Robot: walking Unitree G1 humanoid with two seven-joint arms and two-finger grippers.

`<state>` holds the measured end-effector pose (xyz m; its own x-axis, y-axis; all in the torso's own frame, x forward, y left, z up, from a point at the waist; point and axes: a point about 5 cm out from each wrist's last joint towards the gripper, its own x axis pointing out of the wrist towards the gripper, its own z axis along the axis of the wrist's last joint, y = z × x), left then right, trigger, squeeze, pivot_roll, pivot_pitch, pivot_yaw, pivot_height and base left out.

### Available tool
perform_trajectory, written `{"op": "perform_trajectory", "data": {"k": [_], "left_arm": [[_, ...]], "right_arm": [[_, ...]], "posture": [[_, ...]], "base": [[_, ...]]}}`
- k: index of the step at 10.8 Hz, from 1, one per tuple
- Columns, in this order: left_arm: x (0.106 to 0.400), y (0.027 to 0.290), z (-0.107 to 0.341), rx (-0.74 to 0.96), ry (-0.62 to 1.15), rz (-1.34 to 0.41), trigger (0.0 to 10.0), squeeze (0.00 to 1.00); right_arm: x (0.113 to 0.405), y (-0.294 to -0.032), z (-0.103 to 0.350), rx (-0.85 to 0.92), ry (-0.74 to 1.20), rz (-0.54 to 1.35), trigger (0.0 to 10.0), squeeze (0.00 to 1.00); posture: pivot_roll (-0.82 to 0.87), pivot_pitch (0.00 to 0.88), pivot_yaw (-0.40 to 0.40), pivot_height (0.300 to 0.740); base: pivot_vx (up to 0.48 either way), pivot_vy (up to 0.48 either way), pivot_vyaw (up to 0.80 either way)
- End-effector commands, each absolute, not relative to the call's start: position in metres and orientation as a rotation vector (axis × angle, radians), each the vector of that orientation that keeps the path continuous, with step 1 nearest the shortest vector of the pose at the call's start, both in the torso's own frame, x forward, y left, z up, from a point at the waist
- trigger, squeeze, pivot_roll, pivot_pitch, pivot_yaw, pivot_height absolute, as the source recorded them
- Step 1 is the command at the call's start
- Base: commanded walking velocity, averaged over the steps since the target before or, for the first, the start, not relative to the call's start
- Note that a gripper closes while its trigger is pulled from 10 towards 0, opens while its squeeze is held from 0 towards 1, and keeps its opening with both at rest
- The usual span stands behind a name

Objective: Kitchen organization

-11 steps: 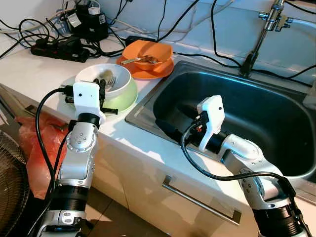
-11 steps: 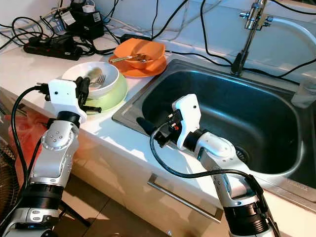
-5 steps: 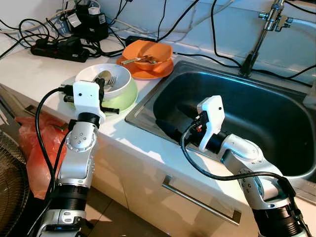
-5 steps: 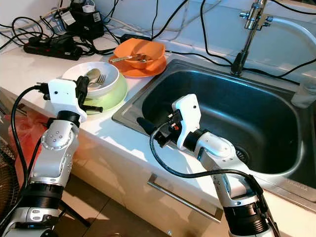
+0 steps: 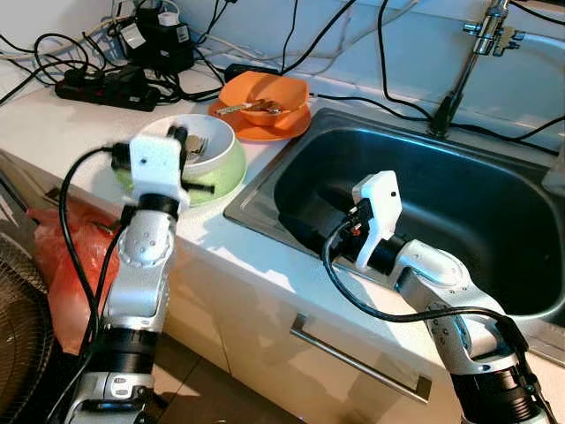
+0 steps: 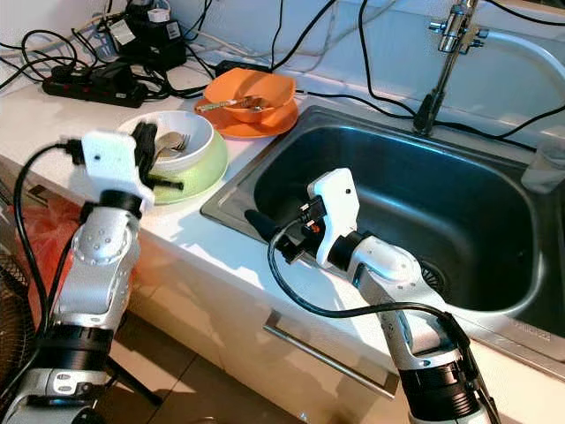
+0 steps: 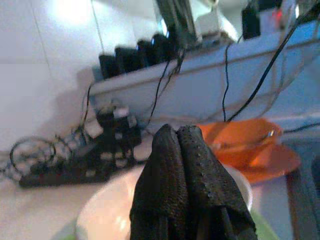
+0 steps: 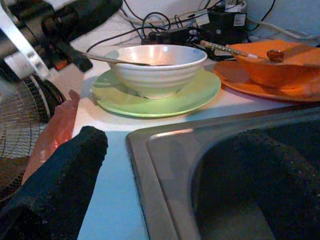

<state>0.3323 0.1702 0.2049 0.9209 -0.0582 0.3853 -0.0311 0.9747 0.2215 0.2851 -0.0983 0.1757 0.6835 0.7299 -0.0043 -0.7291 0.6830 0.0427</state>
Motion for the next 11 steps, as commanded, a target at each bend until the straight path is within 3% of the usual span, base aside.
{"op": "perform_trajectory", "data": {"k": [1,4,5,11], "left_arm": [[0.331,0.166,0.223,0.26,-0.485,-0.013,0.0,0.0],[0.328,0.161,0.23,0.294,-0.518,-0.019,0.0,0.0],[0.326,0.161,0.227,0.299,-0.503,-0.023,10.0,1.0],[0.29,0.165,0.21,0.343,-0.521,-0.048,10.0,1.0]], "right_arm": [[0.287,-0.099,0.179,0.03,0.003,0.81,10.0,1.0],[0.287,-0.099,0.179,0.029,0.004,0.809,10.0,1.0],[0.287,-0.099,0.178,0.029,0.006,0.808,10.0,1.0],[0.289,-0.098,0.177,0.027,0.01,0.82,10.0,1.0]], "posture": [[-0.01,0.0,0.012,0.74],[-0.01,0.0,0.013,0.74],[-0.01,0.0,0.013,0.74],[0.02,0.0,-0.006,0.74]], "base": [[0.0,0.0,0.0],[0.0,0.0,0.0],[0.0,0.0,0.0],[0.0,0.0,0.0]]}}
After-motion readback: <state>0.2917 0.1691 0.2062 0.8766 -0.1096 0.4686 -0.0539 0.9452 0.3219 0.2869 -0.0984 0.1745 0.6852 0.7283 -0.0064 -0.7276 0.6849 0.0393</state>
